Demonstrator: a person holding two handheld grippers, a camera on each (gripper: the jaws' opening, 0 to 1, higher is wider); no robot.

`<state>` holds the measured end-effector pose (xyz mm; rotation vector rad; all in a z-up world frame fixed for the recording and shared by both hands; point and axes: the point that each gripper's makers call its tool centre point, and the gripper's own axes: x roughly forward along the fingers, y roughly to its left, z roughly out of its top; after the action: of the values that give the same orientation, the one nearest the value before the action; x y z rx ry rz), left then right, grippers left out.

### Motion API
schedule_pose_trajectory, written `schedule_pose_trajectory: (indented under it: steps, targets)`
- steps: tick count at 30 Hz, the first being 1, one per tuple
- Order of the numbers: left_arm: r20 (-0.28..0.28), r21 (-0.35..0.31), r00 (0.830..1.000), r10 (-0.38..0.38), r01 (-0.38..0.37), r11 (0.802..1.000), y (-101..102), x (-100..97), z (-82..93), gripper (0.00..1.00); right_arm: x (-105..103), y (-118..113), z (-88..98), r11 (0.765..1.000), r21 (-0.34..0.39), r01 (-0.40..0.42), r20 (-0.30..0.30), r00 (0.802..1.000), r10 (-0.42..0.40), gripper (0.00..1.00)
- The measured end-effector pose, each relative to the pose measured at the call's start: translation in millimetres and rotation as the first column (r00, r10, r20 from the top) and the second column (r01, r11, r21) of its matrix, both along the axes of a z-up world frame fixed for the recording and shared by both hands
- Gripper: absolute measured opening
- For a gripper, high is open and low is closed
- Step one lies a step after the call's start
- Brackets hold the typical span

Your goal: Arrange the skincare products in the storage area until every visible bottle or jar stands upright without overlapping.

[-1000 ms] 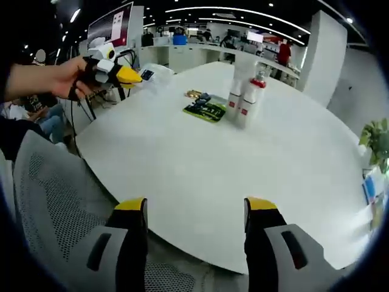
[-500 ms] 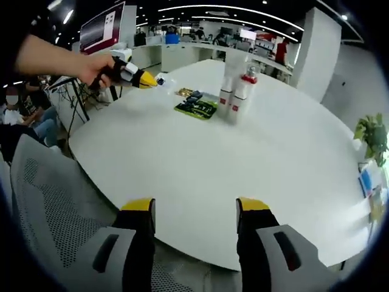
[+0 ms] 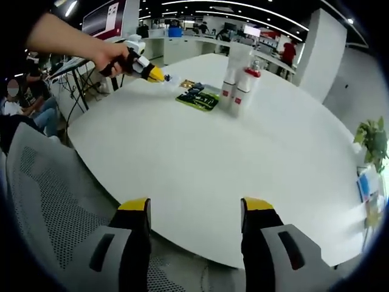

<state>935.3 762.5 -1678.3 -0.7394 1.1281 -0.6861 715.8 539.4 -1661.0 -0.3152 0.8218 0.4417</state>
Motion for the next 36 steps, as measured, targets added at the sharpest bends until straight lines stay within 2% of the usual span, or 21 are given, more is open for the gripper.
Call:
schedule_pose_trajectory:
  steps: [6, 8, 10, 16, 18, 23, 27, 36]
  targets:
    - [-0.068, 0.019, 0.998, -0.008, 0.010, 1.000, 1, 3.9, -9.7, 0.00, -2, 0, -2.2, 1.000, -0.006, -0.007, -0.010, 1.000, 0.007, 0.55]
    - [-0.072, 0.024, 0.997, -0.005, 0.007, 1.000, 0, 6.7, -12.3, 0.00, -2, 0, -2.3, 1.000, -0.006, -0.008, -0.013, 1.000, 0.008, 0.55]
    - [-0.045, 0.079, 0.999, 0.007, -0.004, 0.997, 4, 12.1, -17.5, 0.00, -2, 0, -2.0, 1.000, -0.008, -0.006, -0.011, 1.000, 0.006, 0.54]
    - [-0.072, 0.069, 0.997, -0.001, 0.006, 0.998, -1, 14.2, -21.8, 0.01, -2, -2, -2.9, 1.000, -0.008, 0.004, -0.016, 1.000, -0.004, 0.52]
    - [-0.080, 0.087, 0.997, -0.016, 0.023, 0.996, -3, 13.2, -25.2, 0.01, -2, -2, -2.4, 1.000, -0.005, 0.004, -0.014, 1.000, -0.004, 0.49]
    - [-0.102, 0.116, 0.995, -0.021, 0.033, 0.993, -1, 12.9, -29.1, 0.01, -2, -2, -2.5, 1.000, -0.005, 0.002, -0.016, 1.000, -0.002, 0.51]
    - [-0.097, 0.190, 0.994, -0.043, 0.061, 0.980, 6, 12.8, -35.1, 0.02, -2, -1, -2.6, 1.000, -0.006, 0.000, -0.016, 1.000, 0.000, 0.50]
    - [-0.112, 0.220, 0.992, -0.054, 0.077, 0.972, 8, 12.8, -39.1, 0.02, -3, -1, -3.0, 1.000, -0.010, -0.003, -0.019, 1.000, 0.003, 0.49]
